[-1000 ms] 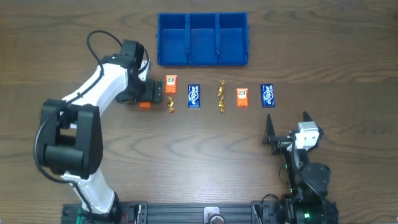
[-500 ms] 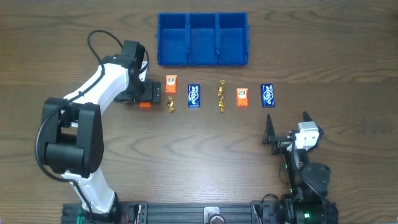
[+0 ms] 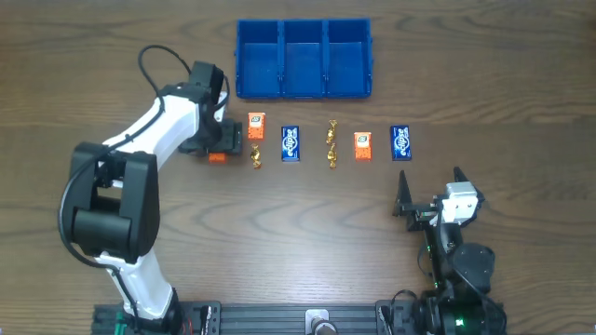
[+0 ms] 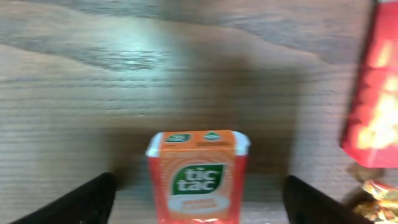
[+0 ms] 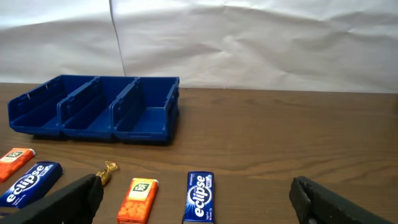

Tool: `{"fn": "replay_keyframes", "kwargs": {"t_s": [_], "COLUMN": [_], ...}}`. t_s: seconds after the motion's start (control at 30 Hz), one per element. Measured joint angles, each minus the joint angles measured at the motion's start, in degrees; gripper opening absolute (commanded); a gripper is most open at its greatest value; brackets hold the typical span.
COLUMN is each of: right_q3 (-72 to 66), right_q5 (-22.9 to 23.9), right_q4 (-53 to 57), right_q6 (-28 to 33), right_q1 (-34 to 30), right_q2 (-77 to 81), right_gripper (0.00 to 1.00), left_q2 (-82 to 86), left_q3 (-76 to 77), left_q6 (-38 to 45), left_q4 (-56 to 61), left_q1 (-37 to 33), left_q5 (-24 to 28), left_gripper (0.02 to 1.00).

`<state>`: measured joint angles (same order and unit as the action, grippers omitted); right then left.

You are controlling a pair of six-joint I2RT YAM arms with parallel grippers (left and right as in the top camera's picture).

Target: Sort Candies Into Trays

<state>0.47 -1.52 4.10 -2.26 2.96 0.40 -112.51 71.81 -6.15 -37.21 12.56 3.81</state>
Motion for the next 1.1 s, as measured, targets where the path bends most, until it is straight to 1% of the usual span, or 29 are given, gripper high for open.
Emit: {"fn": "replay_keyframes", "kwargs": {"t_s": [0.07,0.17,0.3,0.33,0.47,0.6,0.8,0.87,1.0,1.1], "right_q3": [0.0,0.0,0.0,0.0,0.0,0.0,0.0,0.0,0.0,0.0], "right_q5": [0.0,0.0,-0.02,0.0,0.0,0.0,0.0,0.0,0.0,-0.02], "right_q4": [0.0,0.0,0.0,0.0,0.0,0.0,0.0,0.0,0.0,0.0], "right_q6": [0.0,0.0,0.0,0.0,0.0,0.0,0.0,0.0,0.0,0.0], "right_q1": [0.0,0.0,0.0,0.0,0.0,0.0,0.0,0.0,0.0,0.0], "right_q2": [0.0,0.0,0.0,0.0,0.0,0.0,0.0,0.0,0.0,0.0], "right_gripper": [0.998,0.998,0.998,0.998,0.998,0.998,0.998,0.998,0.998,0.998], "left_q2": [0.0,0.0,0.0,0.0,-0.02,-0.09,-0.13,-0.26,-0.26,-0.2], "left_q3": [0.0,0.0,0.0,0.0,0.0,0.17,0.46,2.01,11.37,23.1], "left_q6": [-0.26,-1.03,-1.84,-2.03,-2.8,-3.1,-4.59,-5.42,-8.22,-10.03], "left_q4": [-0.02,-0.04,-0.04,-0.04,-0.04,-0.04,-0.26,-2.56,-10.08,-13.79], "left_q1": [0.33,0.31,0.31,0.31,0.31,0.31,0.31,0.31,0.83,2.8], "left_q5": [-0.11,-0.37,-0.46,-0.59,-0.76,-0.79,-0.79,-0.83,-2.84,-5.79], "left_gripper": [0.746,0.632,0.52,0.472,0.329,0.205,0.148,0.137,0.126,0.128]}}
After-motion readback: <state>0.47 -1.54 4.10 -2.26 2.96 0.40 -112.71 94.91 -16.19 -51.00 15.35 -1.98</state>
